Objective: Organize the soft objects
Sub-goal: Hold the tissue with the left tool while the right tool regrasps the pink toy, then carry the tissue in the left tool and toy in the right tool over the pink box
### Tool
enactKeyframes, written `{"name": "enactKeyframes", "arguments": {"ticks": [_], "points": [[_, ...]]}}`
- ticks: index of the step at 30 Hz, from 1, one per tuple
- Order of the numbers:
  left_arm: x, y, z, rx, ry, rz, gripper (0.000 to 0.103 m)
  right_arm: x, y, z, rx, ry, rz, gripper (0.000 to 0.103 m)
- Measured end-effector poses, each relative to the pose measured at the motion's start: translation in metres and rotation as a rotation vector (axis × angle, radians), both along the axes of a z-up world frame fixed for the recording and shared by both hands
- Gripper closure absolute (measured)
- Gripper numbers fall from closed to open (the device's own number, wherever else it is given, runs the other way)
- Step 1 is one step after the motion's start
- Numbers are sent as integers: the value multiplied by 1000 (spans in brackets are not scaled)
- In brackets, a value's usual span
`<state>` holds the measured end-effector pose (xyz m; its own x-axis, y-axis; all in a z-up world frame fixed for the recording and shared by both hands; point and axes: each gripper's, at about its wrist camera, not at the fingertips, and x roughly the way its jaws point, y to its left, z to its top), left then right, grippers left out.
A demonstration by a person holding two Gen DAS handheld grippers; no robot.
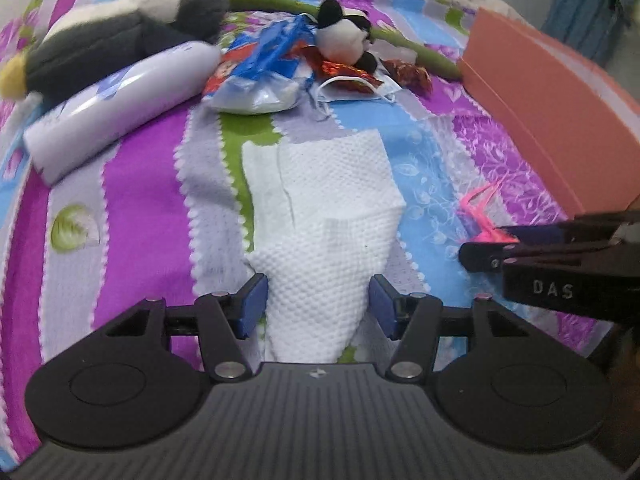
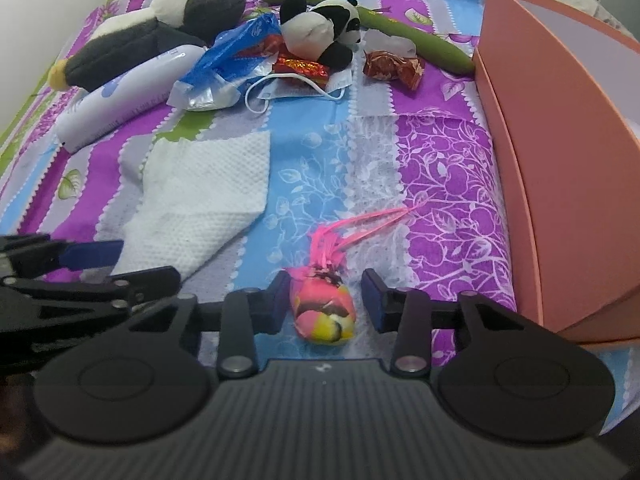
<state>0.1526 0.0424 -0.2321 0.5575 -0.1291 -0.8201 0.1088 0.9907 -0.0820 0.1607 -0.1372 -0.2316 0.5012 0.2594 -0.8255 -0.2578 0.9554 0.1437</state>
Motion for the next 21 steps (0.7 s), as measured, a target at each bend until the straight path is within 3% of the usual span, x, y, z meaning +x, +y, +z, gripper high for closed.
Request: {"name": "enactKeyframes", "arguments": {"ticks": [2, 4, 6, 8, 10, 21], "points": [[4, -3, -2, 18, 4, -10, 41, 0, -2, 0, 5, 0, -2, 71], [7, -4, -3, 19, 5, -5, 47, 0, -4, 0, 15, 5, -1, 72], [7, -4, -2, 16, 7, 0, 62, 0, -6, 1, 23, 7, 2, 72], [8, -2, 1, 3, 12, 15, 87, 0, -7, 3, 32, 7, 0, 72], [7, -2, 4, -9, 18, 16, 93, -2, -8, 6, 34, 4, 0, 72], [-18, -7, 64, -104, -57, 72, 94, -22, -23, 55, 73, -70, -10, 72]]}}
